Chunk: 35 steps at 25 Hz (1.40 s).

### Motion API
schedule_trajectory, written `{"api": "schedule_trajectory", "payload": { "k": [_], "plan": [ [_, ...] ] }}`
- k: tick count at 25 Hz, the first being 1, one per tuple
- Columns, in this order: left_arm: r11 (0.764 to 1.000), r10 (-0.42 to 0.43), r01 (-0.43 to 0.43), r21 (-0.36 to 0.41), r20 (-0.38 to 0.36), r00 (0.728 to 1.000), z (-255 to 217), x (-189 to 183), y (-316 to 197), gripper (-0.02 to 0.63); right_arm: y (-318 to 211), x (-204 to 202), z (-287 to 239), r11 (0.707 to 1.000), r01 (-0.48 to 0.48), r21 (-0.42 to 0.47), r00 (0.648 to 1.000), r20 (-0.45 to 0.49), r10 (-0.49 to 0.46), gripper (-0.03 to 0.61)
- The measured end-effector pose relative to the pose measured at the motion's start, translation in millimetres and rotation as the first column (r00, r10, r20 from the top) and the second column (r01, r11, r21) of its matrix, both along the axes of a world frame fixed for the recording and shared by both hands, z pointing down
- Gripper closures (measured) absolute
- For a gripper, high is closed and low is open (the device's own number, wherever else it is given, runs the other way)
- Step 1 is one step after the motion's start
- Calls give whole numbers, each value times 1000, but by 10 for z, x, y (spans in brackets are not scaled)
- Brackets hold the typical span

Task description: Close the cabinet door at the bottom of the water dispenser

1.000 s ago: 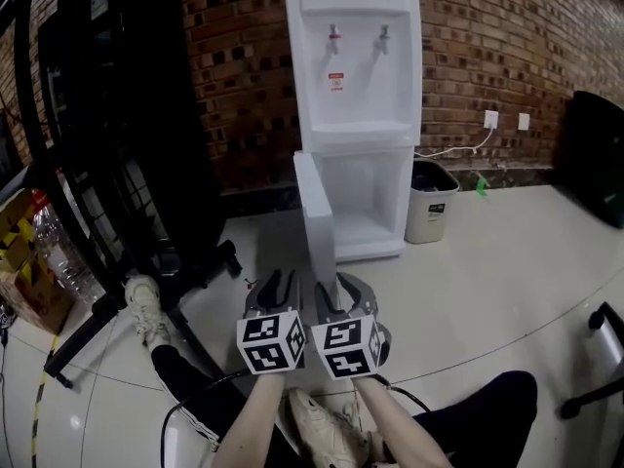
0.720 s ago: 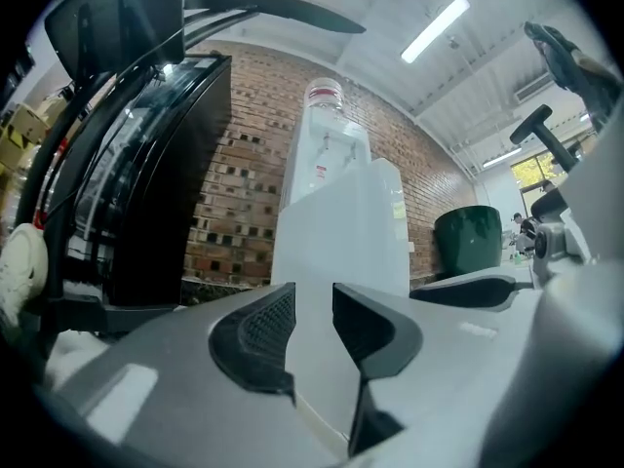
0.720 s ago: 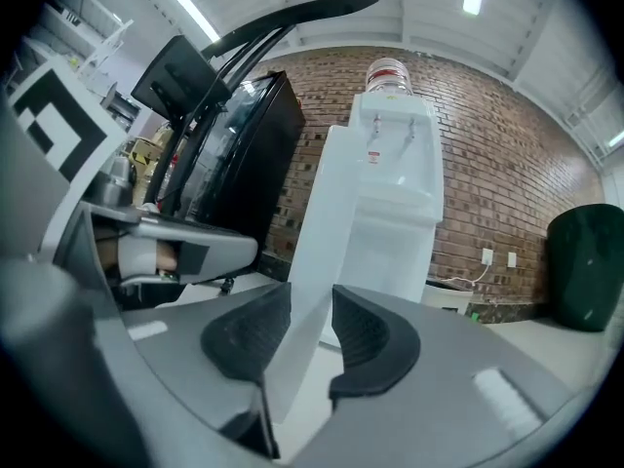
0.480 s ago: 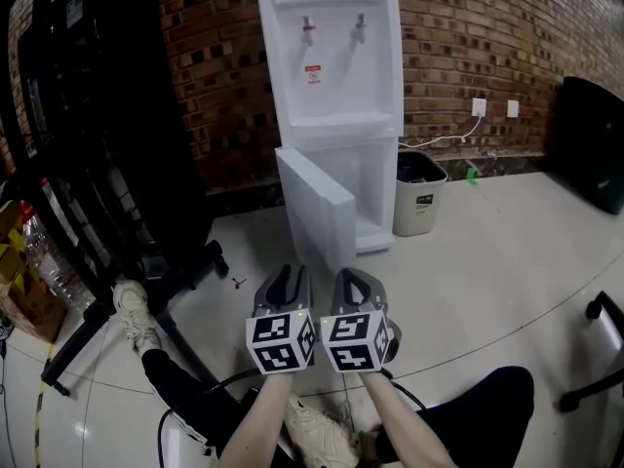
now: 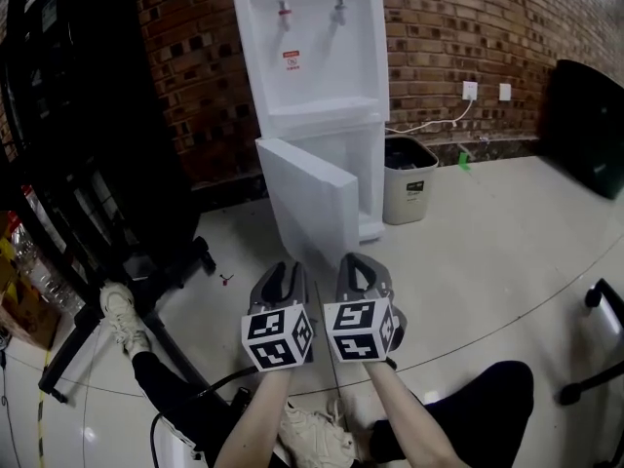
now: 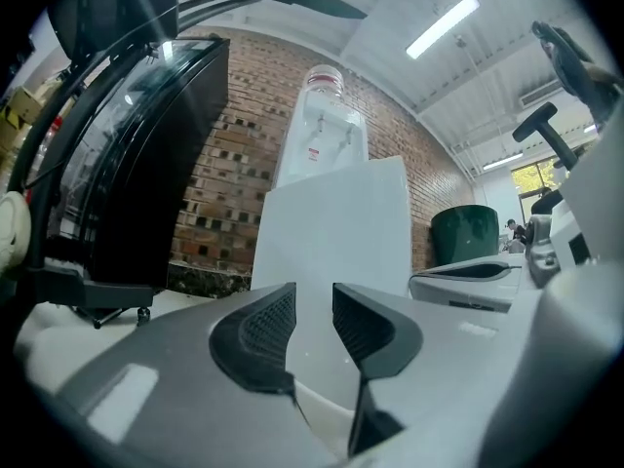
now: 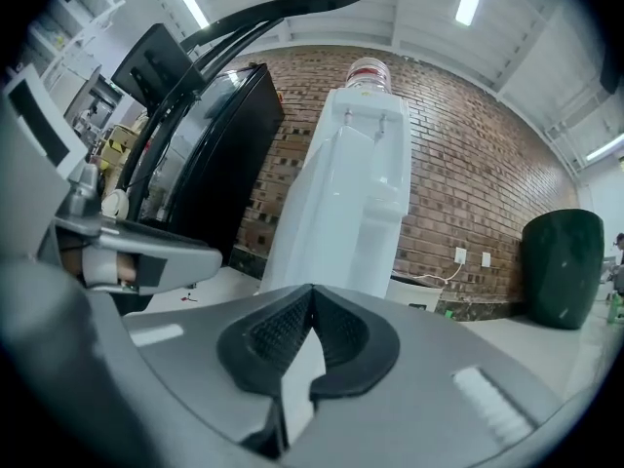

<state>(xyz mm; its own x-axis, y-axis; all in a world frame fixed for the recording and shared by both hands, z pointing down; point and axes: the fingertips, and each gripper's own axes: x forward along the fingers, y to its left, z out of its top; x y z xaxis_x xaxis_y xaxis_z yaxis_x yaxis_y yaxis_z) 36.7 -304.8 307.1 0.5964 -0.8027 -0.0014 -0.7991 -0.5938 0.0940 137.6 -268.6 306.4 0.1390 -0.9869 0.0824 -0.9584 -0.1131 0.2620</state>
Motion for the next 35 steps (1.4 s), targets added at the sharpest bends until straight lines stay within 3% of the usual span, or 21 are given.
{"api": "schedule_trajectory", "payload": {
  "k": [21,30,35],
  "plan": [
    [999,22,-23,-36,-15,1000,271,553,-531,491,-447,1122,-24,993,-108,56,993,43,106,578],
    [1000,19,-19,-9,-9,1000,269,866,-940,491,-723,1505,3,990,-125,66,992,14,124,578],
    [999,39,-39,3,6,999,321,1066,-1142,491,-942,1702,5,989,-134,66,990,46,131,578]
  ]
}}
